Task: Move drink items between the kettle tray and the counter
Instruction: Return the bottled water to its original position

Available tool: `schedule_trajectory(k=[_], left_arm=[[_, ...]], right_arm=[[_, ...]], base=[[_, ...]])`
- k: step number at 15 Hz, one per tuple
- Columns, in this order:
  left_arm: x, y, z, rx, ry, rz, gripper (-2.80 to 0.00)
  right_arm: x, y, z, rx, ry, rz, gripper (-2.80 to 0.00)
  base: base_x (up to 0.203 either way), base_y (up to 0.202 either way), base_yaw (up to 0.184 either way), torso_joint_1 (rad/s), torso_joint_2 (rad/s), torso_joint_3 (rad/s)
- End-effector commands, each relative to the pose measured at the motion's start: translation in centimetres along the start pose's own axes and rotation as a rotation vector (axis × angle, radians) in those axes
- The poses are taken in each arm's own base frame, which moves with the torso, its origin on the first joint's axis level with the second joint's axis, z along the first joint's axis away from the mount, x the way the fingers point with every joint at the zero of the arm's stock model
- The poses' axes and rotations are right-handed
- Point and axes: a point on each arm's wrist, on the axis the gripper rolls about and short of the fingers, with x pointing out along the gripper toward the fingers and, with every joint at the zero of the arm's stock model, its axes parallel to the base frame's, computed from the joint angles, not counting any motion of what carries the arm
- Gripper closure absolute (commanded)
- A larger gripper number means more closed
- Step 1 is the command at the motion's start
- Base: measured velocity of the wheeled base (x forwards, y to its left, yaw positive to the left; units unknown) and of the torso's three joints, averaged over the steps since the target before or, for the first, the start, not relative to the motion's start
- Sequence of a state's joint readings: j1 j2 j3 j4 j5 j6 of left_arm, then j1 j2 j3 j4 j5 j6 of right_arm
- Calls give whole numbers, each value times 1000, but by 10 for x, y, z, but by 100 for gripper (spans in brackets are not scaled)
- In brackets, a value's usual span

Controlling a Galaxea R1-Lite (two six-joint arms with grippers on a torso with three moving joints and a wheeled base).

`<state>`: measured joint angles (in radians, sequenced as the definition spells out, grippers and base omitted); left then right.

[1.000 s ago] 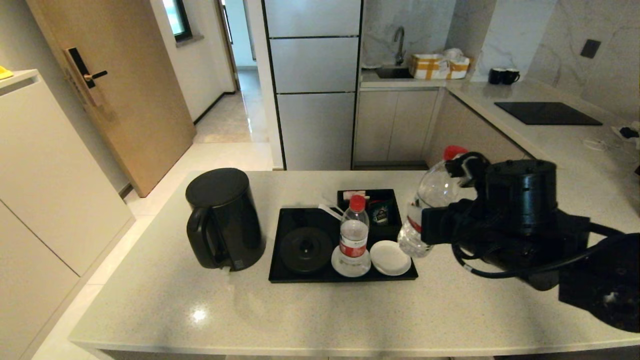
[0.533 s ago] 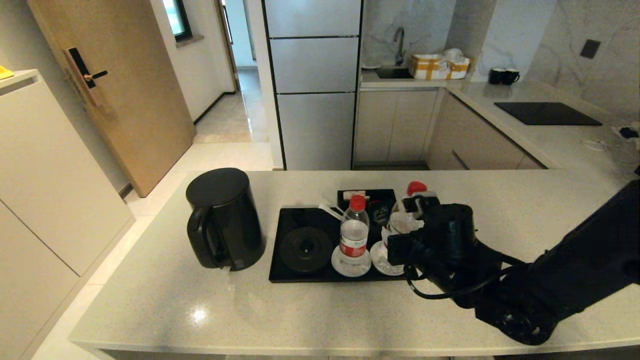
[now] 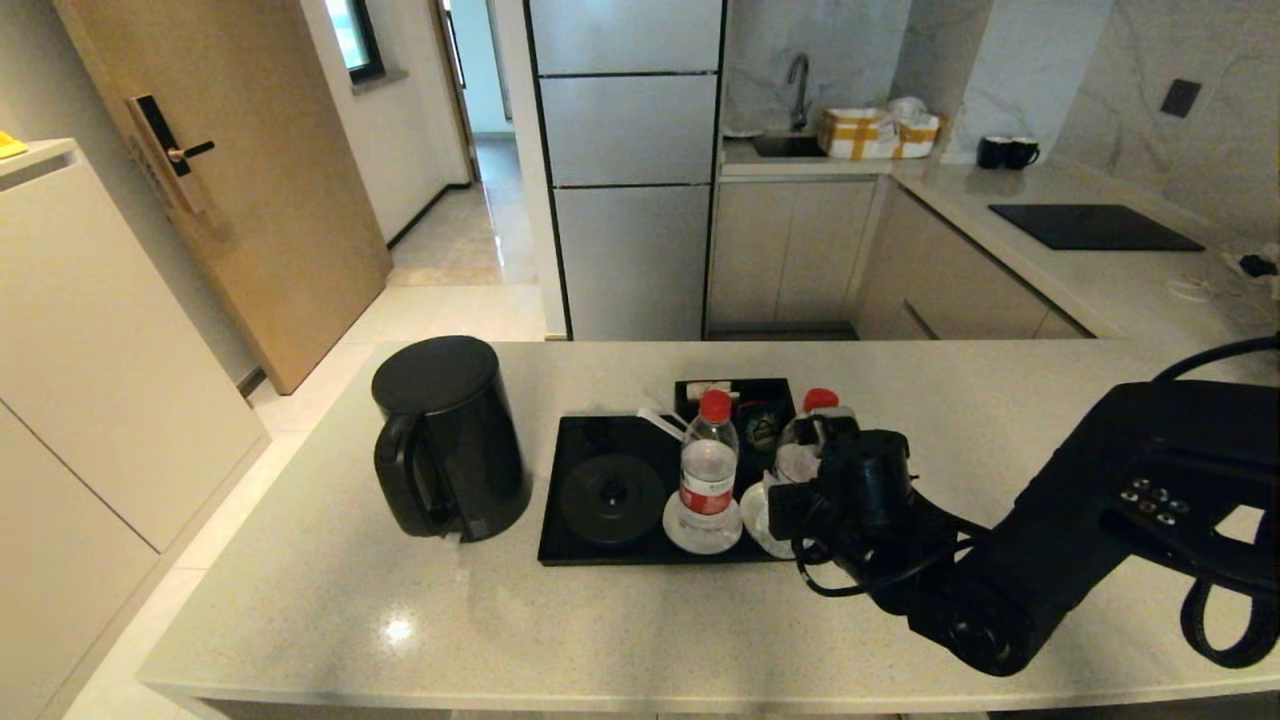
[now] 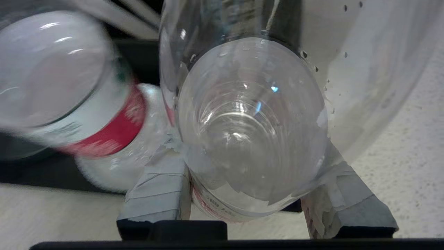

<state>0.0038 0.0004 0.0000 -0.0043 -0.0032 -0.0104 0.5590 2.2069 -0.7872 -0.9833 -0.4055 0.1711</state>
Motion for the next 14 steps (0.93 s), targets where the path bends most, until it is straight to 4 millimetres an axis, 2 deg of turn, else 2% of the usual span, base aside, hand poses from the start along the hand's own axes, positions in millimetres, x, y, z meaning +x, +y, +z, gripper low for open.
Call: schedule_trajectory(k=[1, 4, 8, 14], left_arm=[[0, 0, 0, 0, 1, 1, -280], [0, 0, 0, 0, 1, 1, -280], [0, 0, 0, 0, 1, 1, -280], [0, 0, 0, 0, 1, 1, -280]], right_arm=[[5, -1, 0, 4, -2, -9, 0], [10, -3, 7, 11, -18, -17, 0], [10, -3, 31, 18, -34, -22, 0], [30, -2, 23, -1, -35, -40, 0]], base=[[0, 0, 0, 0, 0, 0], [0, 0, 0, 0, 0, 0], [0, 0, 0, 0, 0, 0], [0, 0, 0, 0, 0, 0]])
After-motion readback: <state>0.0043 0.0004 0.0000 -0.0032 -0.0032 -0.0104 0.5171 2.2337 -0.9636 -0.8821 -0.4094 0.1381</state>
